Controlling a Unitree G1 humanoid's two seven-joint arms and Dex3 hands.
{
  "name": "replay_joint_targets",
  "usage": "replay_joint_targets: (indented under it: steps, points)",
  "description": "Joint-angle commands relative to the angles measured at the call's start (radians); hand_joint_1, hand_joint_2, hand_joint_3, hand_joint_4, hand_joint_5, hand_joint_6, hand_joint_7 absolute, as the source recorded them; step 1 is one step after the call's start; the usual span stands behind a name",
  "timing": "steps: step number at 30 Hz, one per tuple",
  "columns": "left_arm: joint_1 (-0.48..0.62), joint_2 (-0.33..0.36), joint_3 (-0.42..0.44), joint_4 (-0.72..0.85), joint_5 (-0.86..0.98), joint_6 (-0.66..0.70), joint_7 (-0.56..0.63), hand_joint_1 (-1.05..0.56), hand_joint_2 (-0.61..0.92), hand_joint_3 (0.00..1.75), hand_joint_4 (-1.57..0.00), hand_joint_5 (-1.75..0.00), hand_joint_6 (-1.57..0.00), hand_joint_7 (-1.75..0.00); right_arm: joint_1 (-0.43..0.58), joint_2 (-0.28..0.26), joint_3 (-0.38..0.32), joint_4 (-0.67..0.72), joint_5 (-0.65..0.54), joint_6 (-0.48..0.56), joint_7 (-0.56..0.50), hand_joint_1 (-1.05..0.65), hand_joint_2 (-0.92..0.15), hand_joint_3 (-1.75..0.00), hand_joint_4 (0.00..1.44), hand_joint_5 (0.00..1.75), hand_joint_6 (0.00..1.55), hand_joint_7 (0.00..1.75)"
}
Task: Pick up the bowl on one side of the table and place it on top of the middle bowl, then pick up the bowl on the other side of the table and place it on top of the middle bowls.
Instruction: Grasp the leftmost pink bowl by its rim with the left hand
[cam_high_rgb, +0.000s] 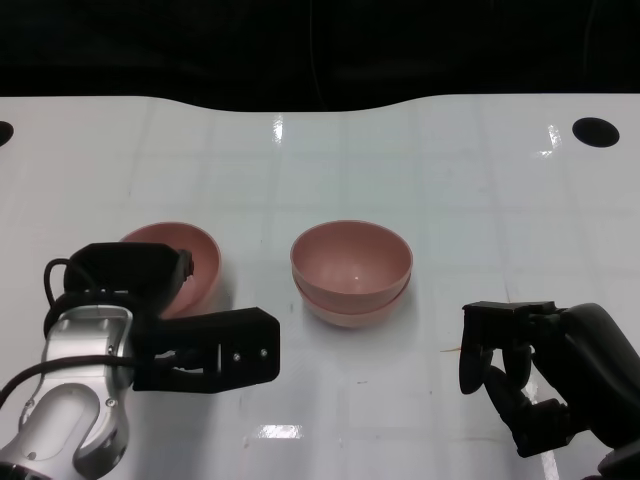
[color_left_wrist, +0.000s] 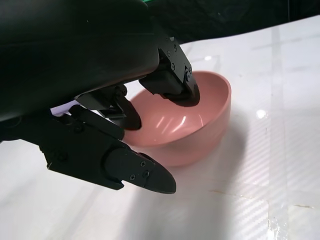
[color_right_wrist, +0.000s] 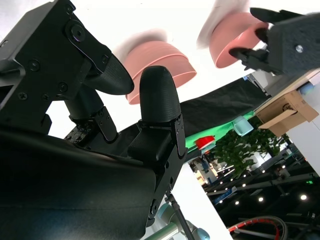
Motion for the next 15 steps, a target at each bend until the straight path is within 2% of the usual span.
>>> replay_joint_targets:
  steps: [1, 3, 5, 7, 9, 10, 12, 15]
  points:
    - [-0.027, 0.021, -0.007, 0.053, -0.04, -0.03, 0.054, -0.35, 0.92, 0.01, -0.7, -1.4, -0.82, -0.04, 0.0, -0.005, -0.005, 0.0, 0.013, -0.003, -0.001, -0.09, -0.13, -1.66, 0.96, 1.75, 0.79, 1.56]
    - [-0.035, 0.026, -0.015, 0.072, -0.056, -0.036, 0.057, -0.33, 0.92, 0.04, -0.73, -1.52, -0.93, -0.07, 0.0, -0.005, -0.005, -0.001, 0.012, -0.002, -0.001, -0.09, -0.13, -1.66, 0.96, 1.75, 0.79, 1.56]
    - [-0.038, 0.034, -0.022, 0.08, -0.068, -0.044, 0.063, -0.32, 0.92, 0.07, -0.75, -1.43, -1.01, -0.07, 0.001, -0.005, -0.005, -0.002, 0.011, -0.002, -0.001, -0.09, -0.13, -1.66, 0.96, 1.75, 0.79, 1.56]
    - [-0.036, 0.043, -0.026, 0.086, -0.081, -0.063, 0.08, -0.36, 0.92, 0.09, -0.81, -1.24, -1.06, -0.06, 0.0, -0.005, -0.006, -0.001, 0.01, -0.004, -0.004, -0.09, -0.14, -1.66, 0.96, 1.75, 0.8, 1.56]
    - [-0.034, 0.049, -0.03, 0.091, -0.088, -0.074, 0.101, -0.36, 0.92, 0.1, -0.82, -1.2, -1.07, -0.05, 0.0, -0.006, -0.006, 0.0, 0.01, -0.005, -0.005, -0.09, -0.14, -1.66, 0.96, 1.75, 0.8, 1.57]
    - [-0.032, 0.051, -0.031, 0.094, -0.093, -0.082, 0.117, -0.37, 0.92, 0.13, -0.79, -1.43, -1.09, -0.05, -0.001, -0.006, -0.006, 0.001, 0.01, -0.006, -0.005, -0.09, -0.13, -1.66, 0.97, 1.75, 0.8, 1.57]
    - [-0.026, 0.056, -0.03, 0.099, -0.109, -0.105, 0.154, -0.35, 0.92, 0.17, -0.76, -1.64, -1.1, -0.04, 0.0, -0.006, -0.006, 0.0, 0.012, -0.005, -0.003, -0.09, -0.13, -1.66, 0.97, 1.75, 0.8, 1.57]
    - [-0.022, 0.061, -0.027, 0.104, -0.129, -0.124, 0.194, -0.35, 0.92, 0.23, -0.75, -1.73, -1.07, -0.02, 0.001, -0.008, -0.006, -0.005, 0.011, -0.001, 0.001, -0.1, -0.14, -1.66, 0.97, 1.75, 0.8, 1.57]
